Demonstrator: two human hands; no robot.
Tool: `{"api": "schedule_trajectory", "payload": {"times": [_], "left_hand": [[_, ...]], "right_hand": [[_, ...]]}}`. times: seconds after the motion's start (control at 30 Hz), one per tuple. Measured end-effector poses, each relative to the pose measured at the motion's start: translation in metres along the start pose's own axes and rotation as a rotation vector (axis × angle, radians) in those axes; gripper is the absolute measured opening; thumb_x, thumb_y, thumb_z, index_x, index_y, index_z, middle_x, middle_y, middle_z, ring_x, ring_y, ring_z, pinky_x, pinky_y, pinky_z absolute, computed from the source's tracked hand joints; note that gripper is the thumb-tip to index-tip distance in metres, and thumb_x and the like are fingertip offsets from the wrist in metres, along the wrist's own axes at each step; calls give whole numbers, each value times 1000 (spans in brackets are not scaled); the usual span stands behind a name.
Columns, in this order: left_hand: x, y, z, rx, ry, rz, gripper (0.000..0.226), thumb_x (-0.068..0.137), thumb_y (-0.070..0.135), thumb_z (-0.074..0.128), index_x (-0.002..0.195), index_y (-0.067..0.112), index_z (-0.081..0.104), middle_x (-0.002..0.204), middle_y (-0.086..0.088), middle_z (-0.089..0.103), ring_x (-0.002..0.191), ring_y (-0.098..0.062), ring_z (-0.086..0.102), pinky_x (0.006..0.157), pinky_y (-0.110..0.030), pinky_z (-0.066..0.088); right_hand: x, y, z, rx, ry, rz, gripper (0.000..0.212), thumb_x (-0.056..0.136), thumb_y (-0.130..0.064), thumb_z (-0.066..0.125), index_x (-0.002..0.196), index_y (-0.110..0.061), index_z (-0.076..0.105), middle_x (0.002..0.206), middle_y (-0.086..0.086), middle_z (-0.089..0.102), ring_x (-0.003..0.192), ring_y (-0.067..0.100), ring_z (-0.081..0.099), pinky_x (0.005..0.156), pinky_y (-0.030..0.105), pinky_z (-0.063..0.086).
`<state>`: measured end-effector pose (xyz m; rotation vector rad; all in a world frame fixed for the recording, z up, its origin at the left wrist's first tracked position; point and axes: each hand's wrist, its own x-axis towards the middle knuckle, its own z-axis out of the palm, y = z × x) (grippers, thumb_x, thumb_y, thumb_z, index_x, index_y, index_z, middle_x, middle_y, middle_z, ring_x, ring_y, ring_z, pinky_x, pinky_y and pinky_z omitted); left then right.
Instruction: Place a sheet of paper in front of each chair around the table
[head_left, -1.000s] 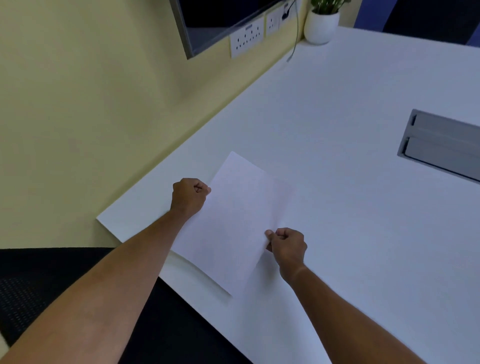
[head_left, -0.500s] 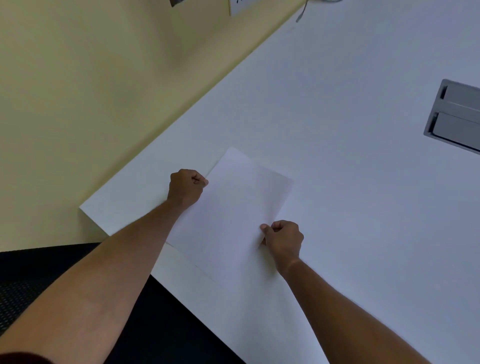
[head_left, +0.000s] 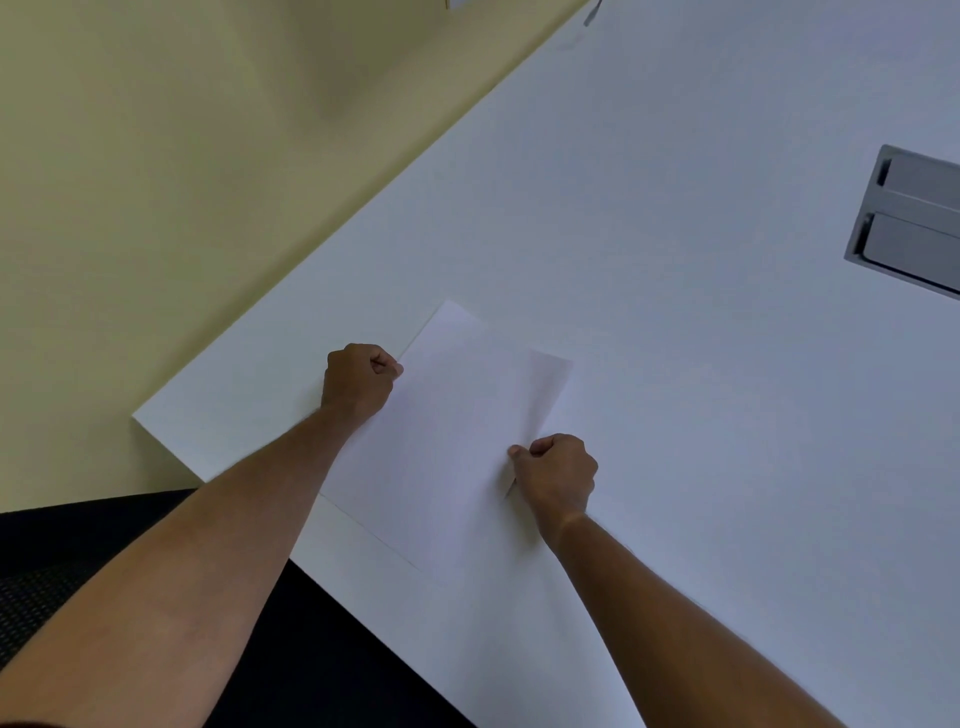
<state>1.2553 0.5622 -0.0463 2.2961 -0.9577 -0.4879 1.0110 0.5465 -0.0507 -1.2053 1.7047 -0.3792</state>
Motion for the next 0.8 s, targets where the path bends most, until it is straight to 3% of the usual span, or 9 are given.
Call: {"api": "schedule_trajectory", "payload": {"times": [0.13, 0.33, 0.53, 0.67, 0.8], "left_hand": [[1, -1, 2, -5, 12, 6, 6, 84, 6, 71, 80, 4, 75, 90, -11, 76, 88, -23, 70, 87, -36, 55], [2, 0, 3, 9, 14, 6, 7, 83, 9, 73, 80, 2, 74, 87, -12, 75, 86, -24, 70, 84, -33, 55], [1, -1, 5, 38, 32, -11, 10, 82, 12, 74, 79, 3, 72, 83, -10, 74, 84, -26, 68, 82, -37, 55], [1, 1, 3, 71, 42, -2, 12, 84, 13, 73, 80, 2, 71, 85, -12, 74, 85, -29, 68, 80, -37, 54], [-17, 15, 6, 208, 3, 102, 21, 89, 23, 67, 100, 5, 69, 103, -16, 65, 100, -34, 61, 87, -42, 50]], "right_hand": [[2, 0, 1, -44, -13, -9, 16, 84, -24, 73, 80, -19, 59, 88, 0, 62, 86, 23, 62, 72, 26, 42], [2, 1, 1, -27, -9, -17, 32, 83, -26, 75, 106, -16, 54, 96, -3, 53, 85, 18, 51, 70, 25, 38], [1, 3, 2, -1, 0, -35, 32, 84, -24, 76, 100, -19, 49, 93, -6, 50, 84, 16, 52, 70, 24, 39], [3, 6, 3, 28, -4, -35, 27, 84, -25, 75, 97, -19, 53, 96, -3, 56, 83, 15, 54, 56, 15, 32], [-2, 6, 0, 9, -13, -83, 20, 87, -27, 71, 94, -19, 54, 93, -2, 62, 78, 10, 55, 55, 13, 31]]}}
